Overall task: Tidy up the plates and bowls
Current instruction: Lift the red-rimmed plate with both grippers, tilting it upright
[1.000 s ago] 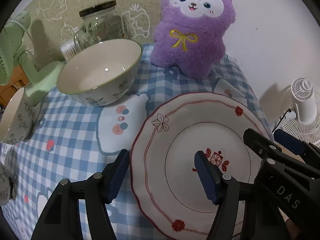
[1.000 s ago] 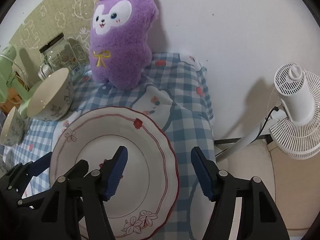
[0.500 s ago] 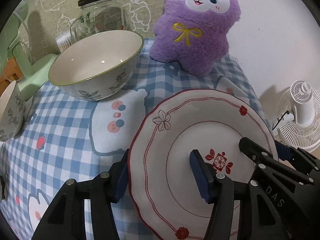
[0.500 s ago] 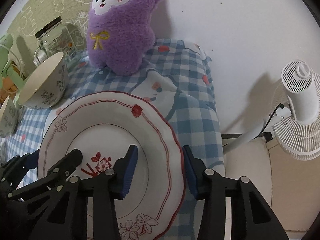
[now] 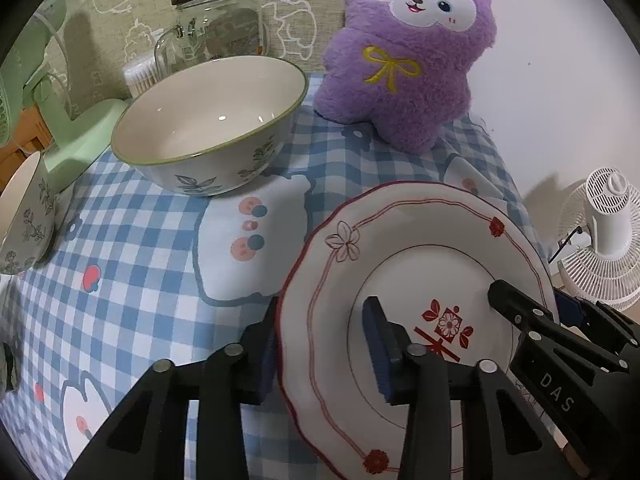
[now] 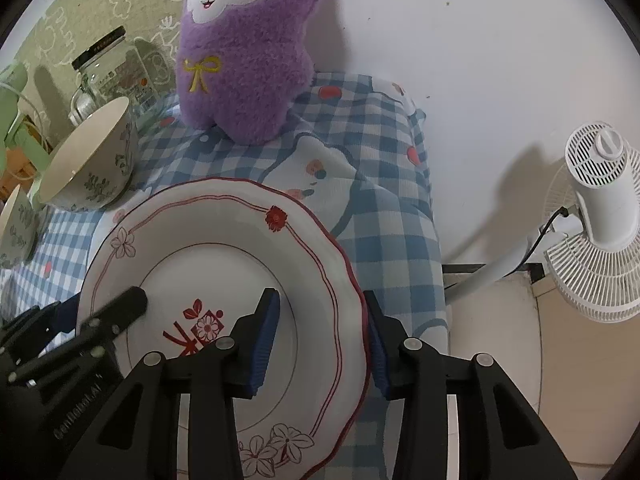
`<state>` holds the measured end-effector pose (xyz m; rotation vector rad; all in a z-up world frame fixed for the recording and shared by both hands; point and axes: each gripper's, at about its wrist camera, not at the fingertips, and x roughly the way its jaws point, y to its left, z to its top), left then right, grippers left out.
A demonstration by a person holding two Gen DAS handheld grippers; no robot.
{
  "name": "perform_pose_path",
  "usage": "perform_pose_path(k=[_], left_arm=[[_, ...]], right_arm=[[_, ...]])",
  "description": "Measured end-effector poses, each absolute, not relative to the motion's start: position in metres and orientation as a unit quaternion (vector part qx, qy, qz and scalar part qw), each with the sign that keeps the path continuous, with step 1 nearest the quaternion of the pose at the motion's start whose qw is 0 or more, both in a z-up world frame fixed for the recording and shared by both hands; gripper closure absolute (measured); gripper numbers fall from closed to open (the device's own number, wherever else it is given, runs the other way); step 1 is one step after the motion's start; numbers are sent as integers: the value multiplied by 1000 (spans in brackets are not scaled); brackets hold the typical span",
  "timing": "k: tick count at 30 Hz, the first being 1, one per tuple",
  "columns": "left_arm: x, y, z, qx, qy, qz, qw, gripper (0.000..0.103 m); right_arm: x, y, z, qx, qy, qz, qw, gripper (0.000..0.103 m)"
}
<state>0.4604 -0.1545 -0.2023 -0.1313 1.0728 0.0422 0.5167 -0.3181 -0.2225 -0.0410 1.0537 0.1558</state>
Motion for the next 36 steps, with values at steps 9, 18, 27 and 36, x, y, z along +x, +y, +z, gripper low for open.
perform_pose_path(k=[9, 18, 27, 36], left_arm=[[449, -161, -199, -1, 518, -1, 856, 67], [428, -155, -193, 6, 528, -2, 849, 67], [409, -146, -185, 8, 530, 2, 848, 67], [394, -145, -194, 12, 536, -4, 844, 67]], right_arm=[[510, -317, -219, -36, 512, 84, 854, 62], [496, -312, -214, -46, 516, 101, 849, 65], [480, -302, -210, -48, 521, 109, 845, 65], [463, -300, -220, -52, 535, 114, 835, 65]])
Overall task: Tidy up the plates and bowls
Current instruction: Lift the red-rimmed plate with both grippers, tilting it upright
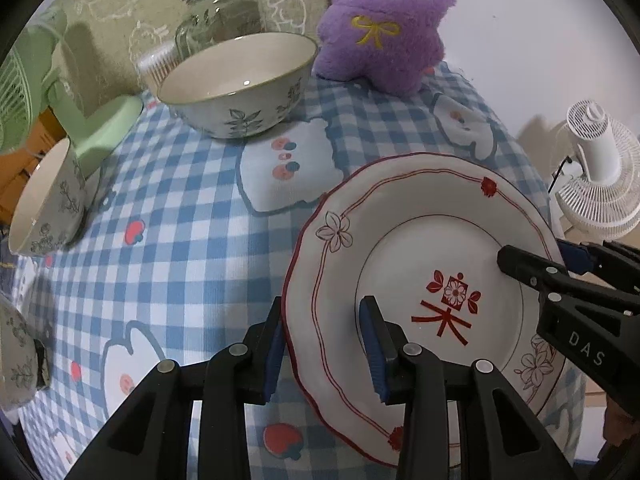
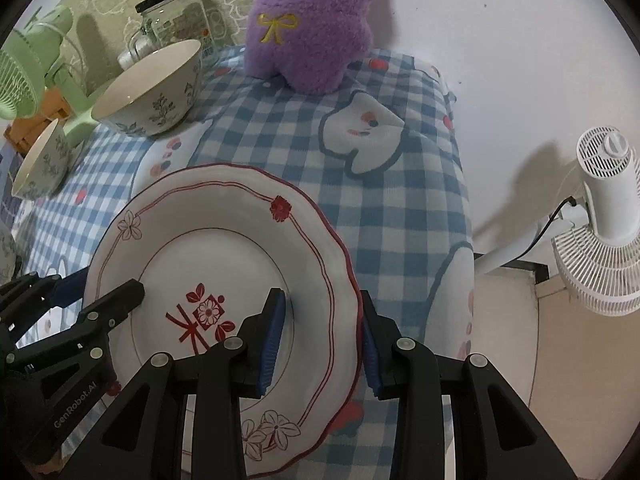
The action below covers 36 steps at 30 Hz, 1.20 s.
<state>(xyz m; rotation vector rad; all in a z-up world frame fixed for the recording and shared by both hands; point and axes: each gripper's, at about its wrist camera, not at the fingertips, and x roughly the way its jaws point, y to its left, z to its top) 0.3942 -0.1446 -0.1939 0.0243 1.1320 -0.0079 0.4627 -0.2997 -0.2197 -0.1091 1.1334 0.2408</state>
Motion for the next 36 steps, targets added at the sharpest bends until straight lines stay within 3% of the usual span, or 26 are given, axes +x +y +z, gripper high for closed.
perform_pose_path(k=[36], left_arm=[[379, -148, -170, 17, 522, -18, 852, 70]], right_arm=[[447, -302, -197, -54, 526, 95, 844, 67]])
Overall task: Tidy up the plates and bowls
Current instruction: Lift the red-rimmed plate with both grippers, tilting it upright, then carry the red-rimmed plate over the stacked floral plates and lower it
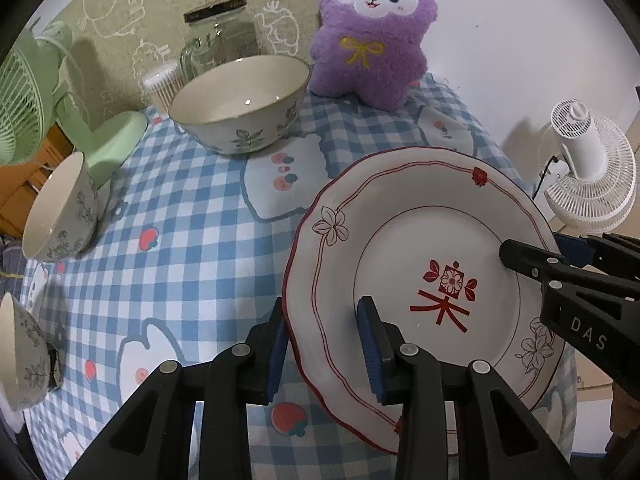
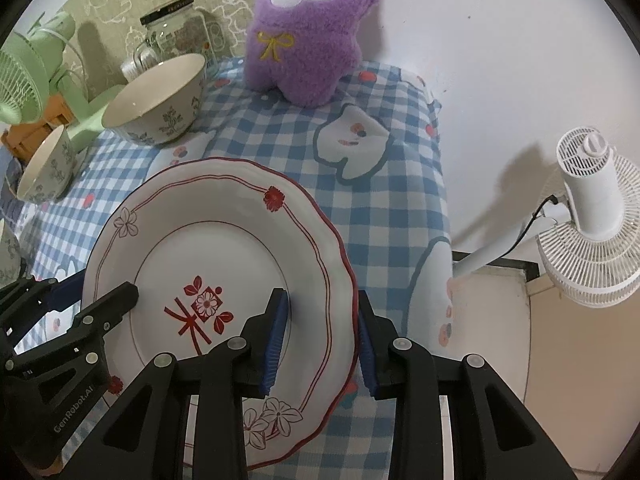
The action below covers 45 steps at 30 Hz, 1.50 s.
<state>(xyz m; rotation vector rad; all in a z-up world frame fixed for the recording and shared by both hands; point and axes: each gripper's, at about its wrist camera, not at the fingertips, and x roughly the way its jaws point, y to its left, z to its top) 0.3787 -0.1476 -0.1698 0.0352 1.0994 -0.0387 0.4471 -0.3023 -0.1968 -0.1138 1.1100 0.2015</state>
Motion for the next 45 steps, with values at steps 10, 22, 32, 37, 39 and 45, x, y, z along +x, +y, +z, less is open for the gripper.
perform_pose_path(k=[10, 22, 32, 37, 39, 45], left_arm=[[366, -140, -143, 17, 515, -25, 857, 70], [332, -128, -116, 18, 504, -32, 863, 70], [294, -117, -107, 18, 499, -43, 865, 70], [275, -117, -108, 22, 500, -52, 864, 70], [267, -116, -109, 25, 500, -55, 864, 70], [245, -114, -114, 29, 498, -66, 864, 70]], right_arm=[[429, -302, -167, -38, 515, 84, 852, 67], [390, -293, -136, -23, 501, 70, 862, 67], [343, -286, -129, -14, 497, 56, 866, 67], [322, -284, -130, -13, 498, 47, 866, 67], [312, -283, -132, -12, 498, 44, 866, 67], [284, -283, -139, -5, 502, 35, 864, 67]])
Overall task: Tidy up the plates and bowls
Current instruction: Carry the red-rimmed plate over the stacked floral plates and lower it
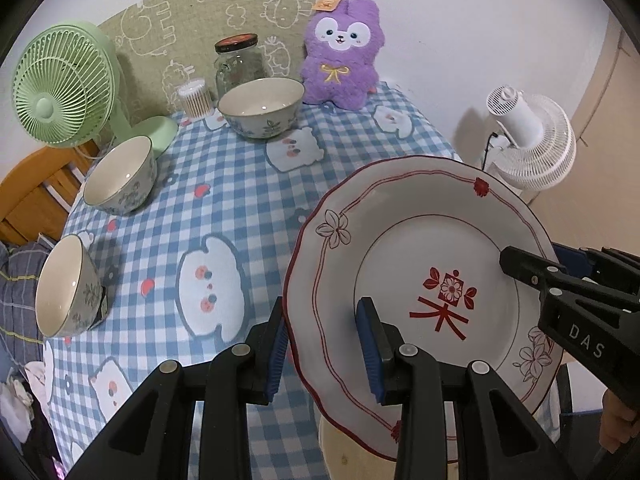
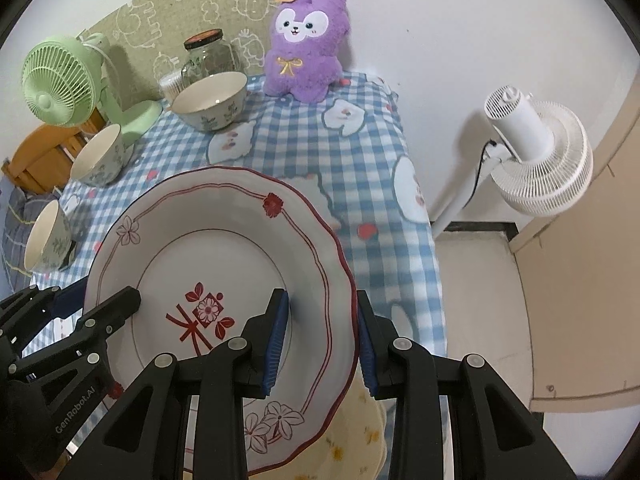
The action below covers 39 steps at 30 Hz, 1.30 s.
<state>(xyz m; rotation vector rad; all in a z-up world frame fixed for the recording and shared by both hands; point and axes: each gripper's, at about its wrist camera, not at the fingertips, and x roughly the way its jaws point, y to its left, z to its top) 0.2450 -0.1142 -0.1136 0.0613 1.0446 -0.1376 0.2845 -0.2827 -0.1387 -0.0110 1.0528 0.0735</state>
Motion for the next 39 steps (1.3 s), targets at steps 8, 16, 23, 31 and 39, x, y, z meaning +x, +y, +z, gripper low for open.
perform_pose_path(k=[8, 16, 23, 31, 39], left_arm=[[222, -116, -123, 34, 499, -84, 862, 70], [200, -119, -135, 39, 508, -98, 855, 70], [188, -123, -147, 47, 515, -108, 849, 70], [182, -126, -156, 56, 522, -107, 844, 70], [181, -128, -160, 69, 516, -104, 847, 70]], right_arm=[[251, -286, -148, 7, 504, 20, 863, 67], [227, -288, -159, 10, 510, 8, 860, 67], [214, -291, -172, 14, 522, -2, 853, 67], [208, -291, -185, 14, 537, -8, 843, 67], [207, -292, -191, 28, 542, -12, 840, 67]])
